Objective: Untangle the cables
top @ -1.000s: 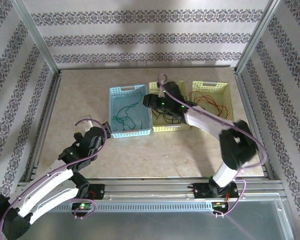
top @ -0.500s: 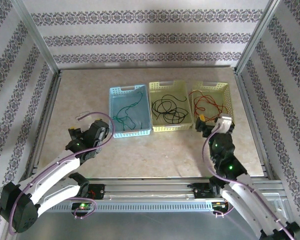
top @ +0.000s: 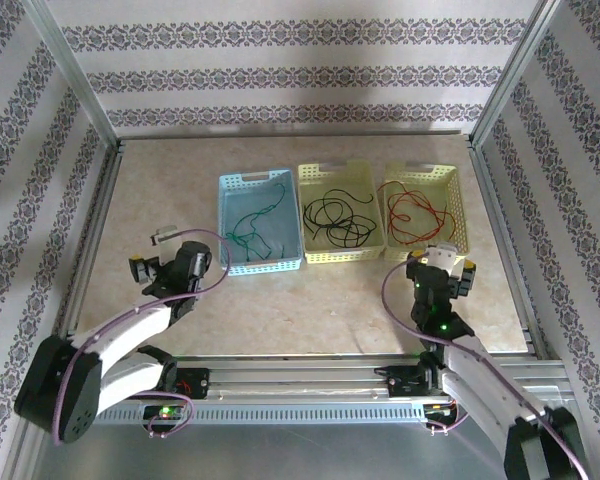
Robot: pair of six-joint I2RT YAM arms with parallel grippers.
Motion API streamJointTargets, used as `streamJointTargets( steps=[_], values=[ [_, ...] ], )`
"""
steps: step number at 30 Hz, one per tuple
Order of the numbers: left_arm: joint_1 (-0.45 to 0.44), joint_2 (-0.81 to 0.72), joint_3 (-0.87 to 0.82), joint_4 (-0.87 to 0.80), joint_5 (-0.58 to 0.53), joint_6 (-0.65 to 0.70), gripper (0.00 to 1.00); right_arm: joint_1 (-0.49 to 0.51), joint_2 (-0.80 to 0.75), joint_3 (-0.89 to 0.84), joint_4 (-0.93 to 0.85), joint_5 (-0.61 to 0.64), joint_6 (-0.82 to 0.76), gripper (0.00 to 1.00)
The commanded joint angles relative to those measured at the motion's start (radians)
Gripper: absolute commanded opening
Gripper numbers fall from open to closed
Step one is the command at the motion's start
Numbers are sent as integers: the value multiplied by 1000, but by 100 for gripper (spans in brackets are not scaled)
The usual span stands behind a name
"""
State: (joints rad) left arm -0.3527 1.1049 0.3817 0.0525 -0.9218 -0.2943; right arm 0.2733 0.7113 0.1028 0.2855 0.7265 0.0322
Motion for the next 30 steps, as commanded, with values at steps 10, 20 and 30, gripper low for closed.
streamJointTargets(
  steps=[10,20,30],
  values=[
    [30,256,85,358,98,177,99,-348,303,76,342,-448,139,98],
    [37,331,125,414,177,232,99,-364,522,140,551,-710,75,98],
    [56,322,120,410,259,241,99,-388,870,155,945,-960,102,98]
  ],
)
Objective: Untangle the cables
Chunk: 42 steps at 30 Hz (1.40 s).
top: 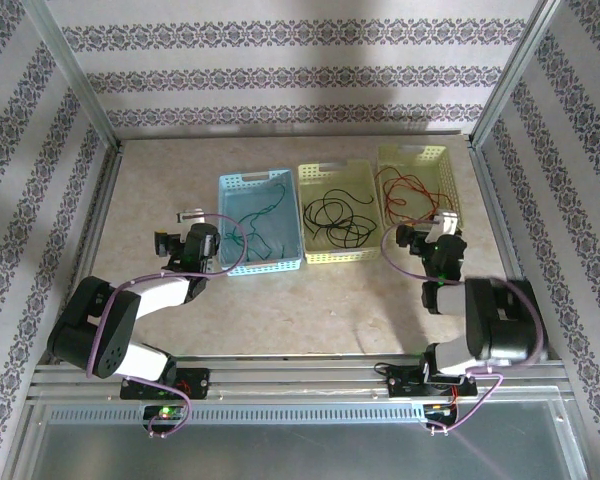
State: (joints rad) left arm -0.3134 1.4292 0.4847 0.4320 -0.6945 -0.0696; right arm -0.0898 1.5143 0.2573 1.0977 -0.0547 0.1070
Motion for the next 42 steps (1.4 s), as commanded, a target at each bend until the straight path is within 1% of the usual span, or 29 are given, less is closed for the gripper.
streamJointTargets(
  steps=[1,2,4,10,14,15,16,19,22,24,25,26,27,28,29,30,31,33,34,35,36,38,40,41,42],
  values=[
    [19,-4,17,30,34,15,99,-13,17,24,14,-155,2,98],
    [20,-3,17,29,36,15,99,-3,9,29,-12,-141,-8,98],
    [22,-5,17,28,44,13,99,1,41,18,62,-137,2,98],
    [47,34,43,47,98,22,99,-1,40,12,74,-109,10,98],
    [63,101,75,123,118,47,99,-1,40,17,64,-108,12,98],
    [66,115,103,74,110,34,99,-1,40,16,62,-108,12,98],
    [70,123,118,61,114,33,99,-1,40,17,62,-108,12,98],
    [73,95,76,116,136,42,99,-1,40,17,62,-108,10,98],
    [95,62,39,144,160,30,99,-1,40,20,56,-108,12,98],
    [107,58,-2,239,156,85,99,-1,40,23,53,-107,11,98],
    [112,72,-36,348,146,138,99,-1,40,22,53,-108,12,98],
    [129,104,-84,441,177,110,99,-1,40,22,51,-109,11,98],
    [163,146,-113,613,235,138,99,-1,40,22,51,-108,12,98],
    [164,116,-95,540,247,113,99,-1,40,23,51,-108,11,98],
    [181,80,-88,422,284,74,99,-1,40,23,51,-107,12,98],
    [197,97,-118,500,338,84,99,-1,39,22,51,-108,13,98],
    [200,121,-151,619,363,107,99,-1,40,23,50,-108,11,98],
    [205,97,-176,612,413,93,99,-1,40,24,50,-108,11,98],
    [214,113,-193,633,457,90,99,-1,41,23,50,-108,11,98],
    [218,187,-209,797,462,111,99,-1,40,25,48,-109,12,98],
    [216,228,-208,857,445,128,99,-1,40,26,47,-109,11,98],
    [238,130,-163,579,479,67,99,-1,39,26,45,-108,12,98],
    [272,191,-149,678,521,67,99,-1,40,29,41,-106,12,98],
    [283,149,-119,542,534,38,99,0,38,30,35,-101,13,98],
    [296,140,-106,485,545,24,99,1,38,34,30,-92,14,98]
  ],
)
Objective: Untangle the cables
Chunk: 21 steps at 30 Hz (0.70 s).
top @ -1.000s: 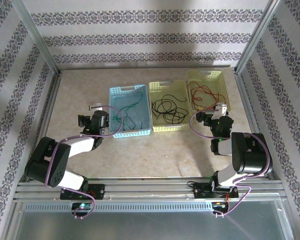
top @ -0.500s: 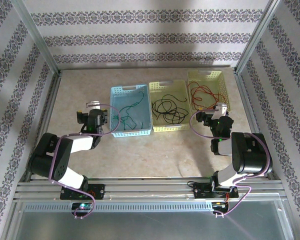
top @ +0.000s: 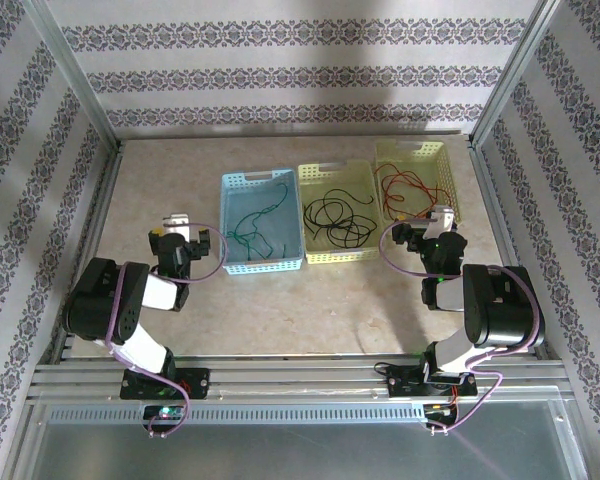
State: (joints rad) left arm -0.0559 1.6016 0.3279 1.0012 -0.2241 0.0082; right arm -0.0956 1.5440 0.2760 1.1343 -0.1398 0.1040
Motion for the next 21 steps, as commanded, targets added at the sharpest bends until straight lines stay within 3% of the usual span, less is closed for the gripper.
streamJointTargets(
  steps=[1,10,21],
  values=[
    [39,-6,29,3,77,-42,99,10,7,18,-14,0,17,98],
    [37,-7,31,9,74,-39,99,30,4,9,-6,56,14,98],
    [37,-6,30,10,73,-37,99,46,1,62,-106,-149,-81,98]
  ],
)
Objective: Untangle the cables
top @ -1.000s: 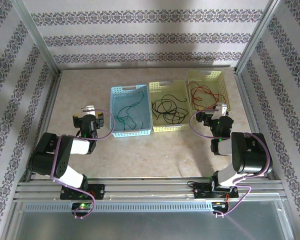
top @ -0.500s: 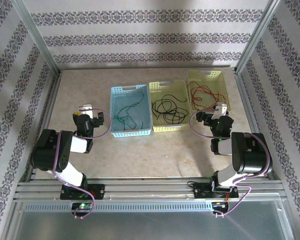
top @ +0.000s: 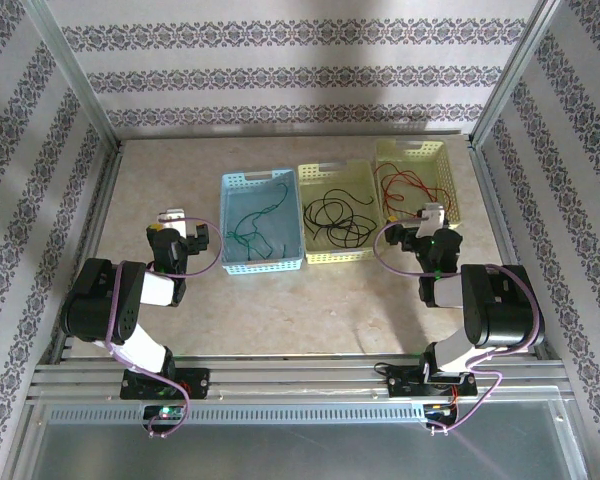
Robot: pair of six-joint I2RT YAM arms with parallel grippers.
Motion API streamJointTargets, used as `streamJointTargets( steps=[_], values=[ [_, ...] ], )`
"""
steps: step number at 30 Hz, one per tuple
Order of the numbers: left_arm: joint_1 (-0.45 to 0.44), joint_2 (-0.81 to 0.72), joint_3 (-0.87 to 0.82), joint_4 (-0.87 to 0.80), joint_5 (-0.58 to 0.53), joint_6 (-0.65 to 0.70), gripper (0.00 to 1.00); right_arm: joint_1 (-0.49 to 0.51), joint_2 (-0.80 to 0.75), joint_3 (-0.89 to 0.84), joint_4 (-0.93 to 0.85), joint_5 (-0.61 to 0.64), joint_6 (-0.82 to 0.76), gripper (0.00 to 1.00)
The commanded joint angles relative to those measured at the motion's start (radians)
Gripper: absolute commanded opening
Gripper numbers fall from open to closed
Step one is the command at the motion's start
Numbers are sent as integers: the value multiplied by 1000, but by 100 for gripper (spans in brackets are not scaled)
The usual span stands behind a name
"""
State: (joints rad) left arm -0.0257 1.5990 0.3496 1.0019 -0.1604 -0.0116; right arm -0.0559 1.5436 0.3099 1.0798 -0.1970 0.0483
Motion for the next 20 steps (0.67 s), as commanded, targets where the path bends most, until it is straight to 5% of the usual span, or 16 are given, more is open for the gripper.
streamJointTargets(
  steps=[1,20],
  values=[
    [7,-4,9,9,9,-19,99,1,3,28,-49,-100,-20,98],
    [7,-4,8,10,10,-19,99,-15,6,28,-48,-124,-12,98]
  ],
)
